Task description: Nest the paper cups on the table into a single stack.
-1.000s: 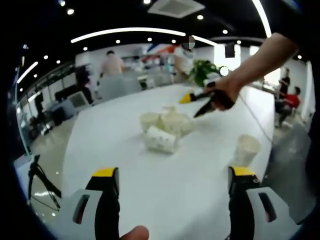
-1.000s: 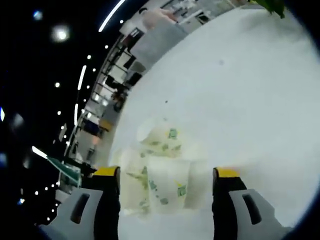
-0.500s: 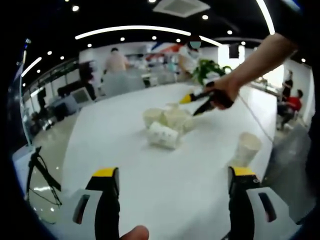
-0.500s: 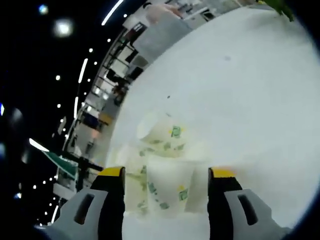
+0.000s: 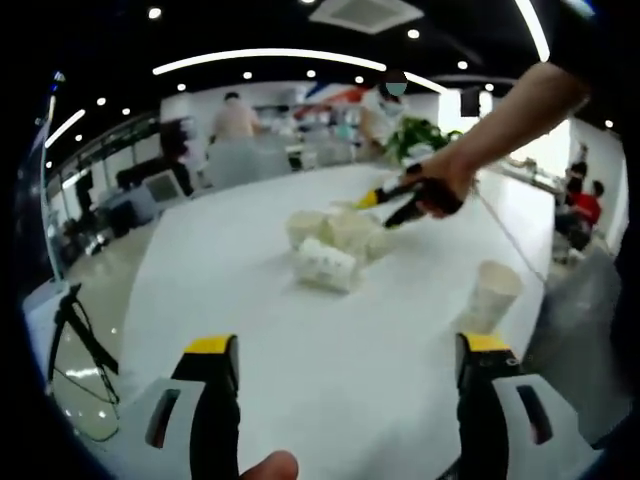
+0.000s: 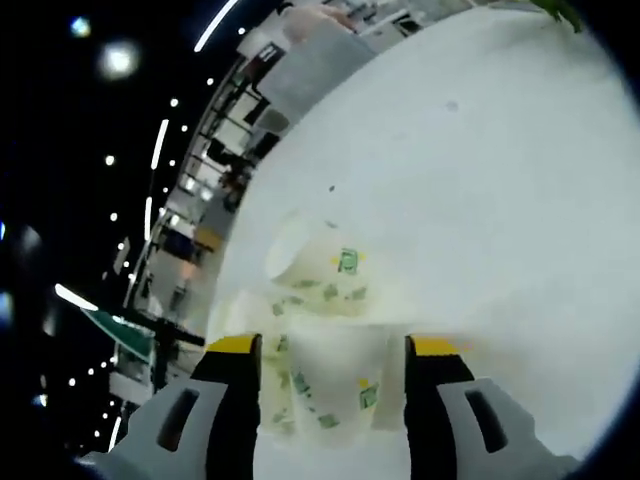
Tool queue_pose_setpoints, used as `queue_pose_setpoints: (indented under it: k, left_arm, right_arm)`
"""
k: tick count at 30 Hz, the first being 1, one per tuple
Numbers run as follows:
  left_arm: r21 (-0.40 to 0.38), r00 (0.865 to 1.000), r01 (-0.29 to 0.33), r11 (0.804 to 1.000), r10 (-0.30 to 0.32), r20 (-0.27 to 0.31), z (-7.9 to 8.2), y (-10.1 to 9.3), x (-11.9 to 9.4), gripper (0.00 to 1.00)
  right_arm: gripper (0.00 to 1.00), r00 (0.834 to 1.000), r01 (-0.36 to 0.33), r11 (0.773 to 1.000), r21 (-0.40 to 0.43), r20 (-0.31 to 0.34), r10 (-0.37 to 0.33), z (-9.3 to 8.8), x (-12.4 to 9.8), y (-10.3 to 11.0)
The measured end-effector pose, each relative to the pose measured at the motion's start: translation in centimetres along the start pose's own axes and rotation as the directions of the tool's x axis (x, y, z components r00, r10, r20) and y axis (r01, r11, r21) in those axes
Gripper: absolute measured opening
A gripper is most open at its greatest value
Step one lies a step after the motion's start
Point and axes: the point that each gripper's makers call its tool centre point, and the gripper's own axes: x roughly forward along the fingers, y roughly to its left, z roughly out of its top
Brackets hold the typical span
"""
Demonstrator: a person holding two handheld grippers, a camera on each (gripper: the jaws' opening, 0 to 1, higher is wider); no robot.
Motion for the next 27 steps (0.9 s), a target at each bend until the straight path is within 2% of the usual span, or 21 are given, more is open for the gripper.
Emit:
queue_pose_setpoints:
  k: [7,15,21,27]
  left_arm:
    - [-0.008,1.0,-0.003,1.0,0.003,0.001,-0.1,0.2,-0.1,0.89]
    - [-0.017,1.0,-0.012,1.0,0.012,-0.001,-0.3,0.8,-0.2,0.89]
    - [-0.015,1.0,-0.01,1.0,0.01,-0.006,-0.4,0.7,-0.3,0.89]
    - [-0.015,1.0,-0.014,1.0,0.014,-0.008,-0.5,0.9,-0.3,0.89]
  right_arm:
    - [0.5,1.0,0.013,1.0,-0.005,-0.013,-0.013,0.2,0.2,-0.5]
    - [0.48,0.999,-0.004,1.0,-0.012,-0.047,0.003,-0.2,0.4,-0.2]
    - [0.44,0.997,-0.024,1.0,0.017,-0.066,0.026,-0.2,0.9,-0.1]
    - [0.41,0.997,-0.015,1.0,0.011,-0.069,0.016,0.0,1.0,-0.4]
